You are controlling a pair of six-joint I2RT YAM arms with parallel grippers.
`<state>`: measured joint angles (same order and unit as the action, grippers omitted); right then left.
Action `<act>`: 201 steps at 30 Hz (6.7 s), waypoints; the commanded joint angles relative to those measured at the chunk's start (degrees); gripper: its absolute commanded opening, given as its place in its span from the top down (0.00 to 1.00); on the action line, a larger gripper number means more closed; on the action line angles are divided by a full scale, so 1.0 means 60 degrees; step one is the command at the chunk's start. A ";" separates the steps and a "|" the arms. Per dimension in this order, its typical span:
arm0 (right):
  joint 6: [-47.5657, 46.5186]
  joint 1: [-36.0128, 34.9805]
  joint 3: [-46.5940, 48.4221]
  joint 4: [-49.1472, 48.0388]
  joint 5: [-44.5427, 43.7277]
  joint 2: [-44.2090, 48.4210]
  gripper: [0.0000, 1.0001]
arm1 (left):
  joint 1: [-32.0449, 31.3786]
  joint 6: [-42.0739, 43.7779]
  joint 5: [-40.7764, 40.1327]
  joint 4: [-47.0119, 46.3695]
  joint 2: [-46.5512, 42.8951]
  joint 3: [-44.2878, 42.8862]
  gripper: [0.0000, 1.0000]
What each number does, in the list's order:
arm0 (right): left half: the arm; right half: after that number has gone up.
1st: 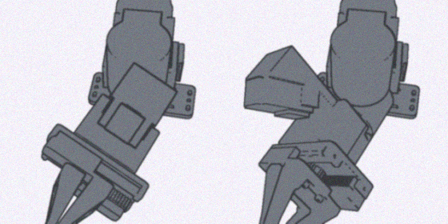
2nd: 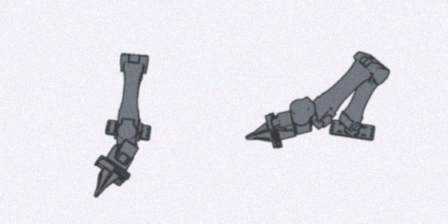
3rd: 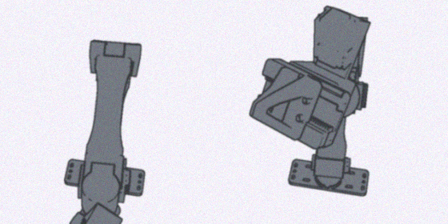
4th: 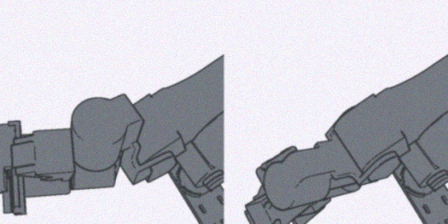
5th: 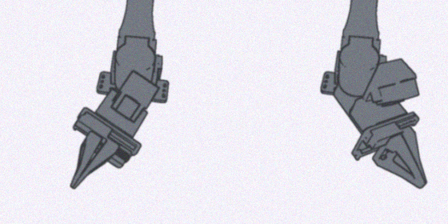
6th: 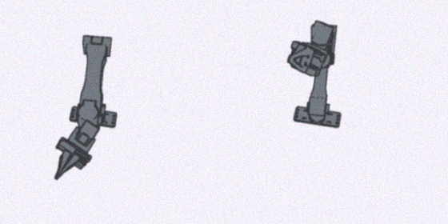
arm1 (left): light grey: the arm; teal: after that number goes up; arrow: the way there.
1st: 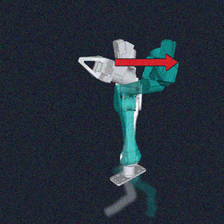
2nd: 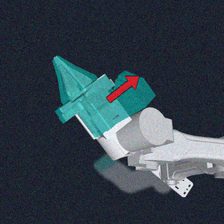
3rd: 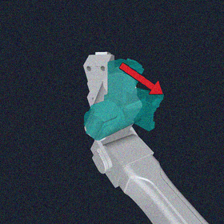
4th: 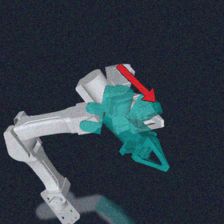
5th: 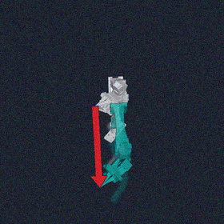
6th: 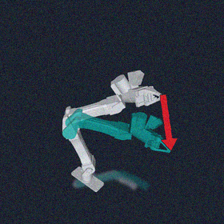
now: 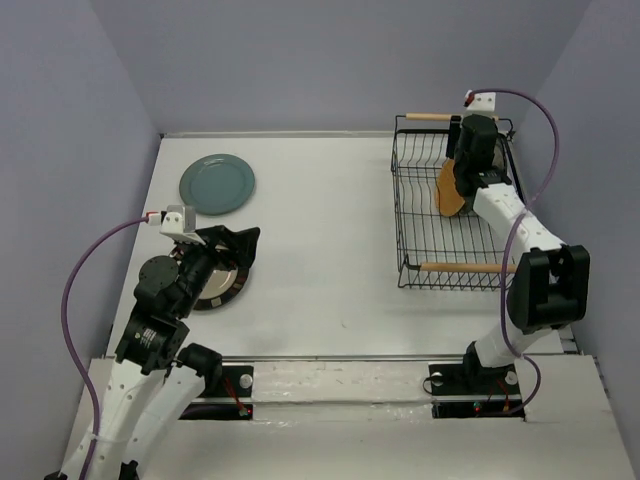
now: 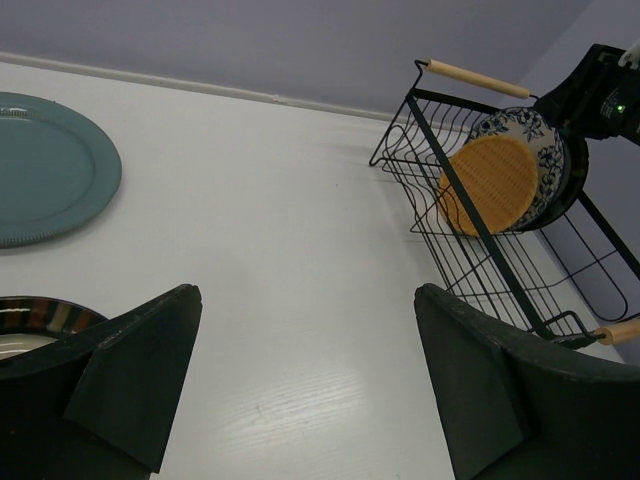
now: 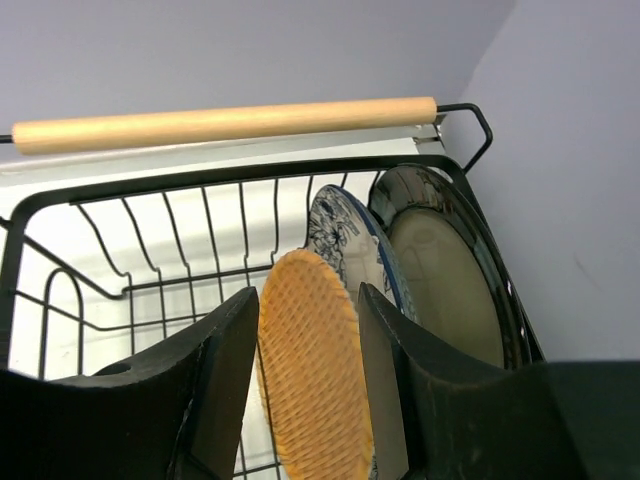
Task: Load the plates into the dish rack
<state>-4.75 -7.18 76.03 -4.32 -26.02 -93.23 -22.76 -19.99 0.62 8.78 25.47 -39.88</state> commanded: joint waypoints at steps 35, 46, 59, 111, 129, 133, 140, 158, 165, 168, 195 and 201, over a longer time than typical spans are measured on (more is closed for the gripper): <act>0.8482 -0.8164 0.2606 -0.0334 0.5581 -0.5156 0.31 | -0.0014 0.0460 -0.2155 -0.0716 -0.1404 -0.0239 0.01; 1.0969 -0.8339 0.2416 -0.2983 0.6986 -0.7134 0.39 | -0.0234 0.0475 -0.1950 -0.0745 -0.1463 -0.0180 0.01; 1.2687 -0.8339 0.2887 -0.4480 0.7165 -0.8515 0.67 | -0.0264 0.0460 -0.1876 -0.0745 -0.1448 -0.0165 0.01; -0.1610 -0.2290 0.0863 0.0075 -0.2314 0.2502 0.93 | -0.0278 0.0519 -0.1554 -0.0833 -0.0892 -0.0136 0.01; -0.0116 -0.1440 0.0307 0.0544 -0.2152 0.1286 0.93 | -0.0264 0.0563 -0.1510 -0.0833 -0.0686 -0.0121 0.01; 0.0161 -0.1352 0.0220 0.0544 -0.2065 0.1154 0.93 | -0.0249 0.0563 -0.1510 -0.0847 -0.0642 -0.0136 0.01; 0.0485 -0.1352 -0.0059 0.0500 -0.1904 0.0846 0.93 | -0.0220 0.0548 -0.1481 -0.0847 -0.0584 -0.0121 0.01; 0.1143 -0.1352 -0.0221 0.0368 -0.2284 0.0129 0.93 | -0.0073 0.0519 -0.1408 -0.0847 -0.0393 -0.0121 0.01; 0.1525 -0.1352 0.0043 0.0470 -0.2474 -0.0179 0.93 | -0.0029 0.0504 -0.1378 -0.0862 -0.0305 -0.0121 0.01; 0.1510 -0.1352 0.0204 0.0470 -0.2446 -0.0428 0.93 | 0.0000 0.0504 -0.1378 -0.0862 -0.0291 -0.0121 0.01; 0.0895 -0.1352 -0.0264 0.0045 -0.1714 0.0404 0.46 | 0.0190 0.0329 -0.0910 -0.0921 0.0367 -0.0092 0.01; 0.1758 -0.1352 -0.0322 0.1157 -0.0415 0.1766 0.23 | 0.0511 -0.0359 -0.0500 -0.0891 0.1758 -0.0355 0.01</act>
<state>1.63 -15.70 74.06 0.91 -34.54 -90.59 -21.58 -19.05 -4.67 5.37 31.00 -40.84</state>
